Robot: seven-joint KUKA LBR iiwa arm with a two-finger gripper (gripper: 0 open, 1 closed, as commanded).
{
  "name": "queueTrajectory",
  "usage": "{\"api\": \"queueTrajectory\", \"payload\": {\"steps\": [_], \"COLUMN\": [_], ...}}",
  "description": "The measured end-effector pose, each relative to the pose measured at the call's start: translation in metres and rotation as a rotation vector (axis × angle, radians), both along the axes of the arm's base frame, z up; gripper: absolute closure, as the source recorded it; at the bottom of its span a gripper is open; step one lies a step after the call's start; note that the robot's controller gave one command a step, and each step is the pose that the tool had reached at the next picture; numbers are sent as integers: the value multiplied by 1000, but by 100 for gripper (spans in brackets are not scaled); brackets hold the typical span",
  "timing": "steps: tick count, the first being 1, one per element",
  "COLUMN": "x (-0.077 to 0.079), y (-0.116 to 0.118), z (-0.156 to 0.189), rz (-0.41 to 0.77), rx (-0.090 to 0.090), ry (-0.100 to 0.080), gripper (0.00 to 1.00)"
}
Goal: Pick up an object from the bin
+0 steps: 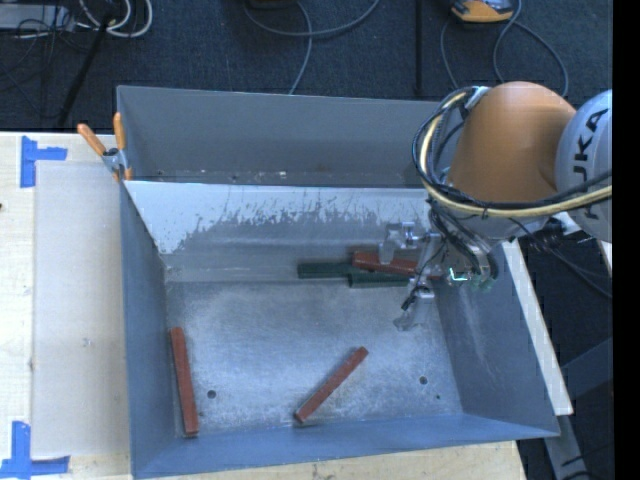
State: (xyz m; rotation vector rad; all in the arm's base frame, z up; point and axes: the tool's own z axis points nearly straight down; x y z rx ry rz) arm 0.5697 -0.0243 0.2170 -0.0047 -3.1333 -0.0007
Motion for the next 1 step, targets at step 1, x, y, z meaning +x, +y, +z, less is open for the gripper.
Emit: {"api": "queueTrajectory", "payload": {"steps": [1], "x": [-47], "y": [74], "z": [-151], "rz": [123], "rx": [1], "ry": [2], "gripper": [0]}}
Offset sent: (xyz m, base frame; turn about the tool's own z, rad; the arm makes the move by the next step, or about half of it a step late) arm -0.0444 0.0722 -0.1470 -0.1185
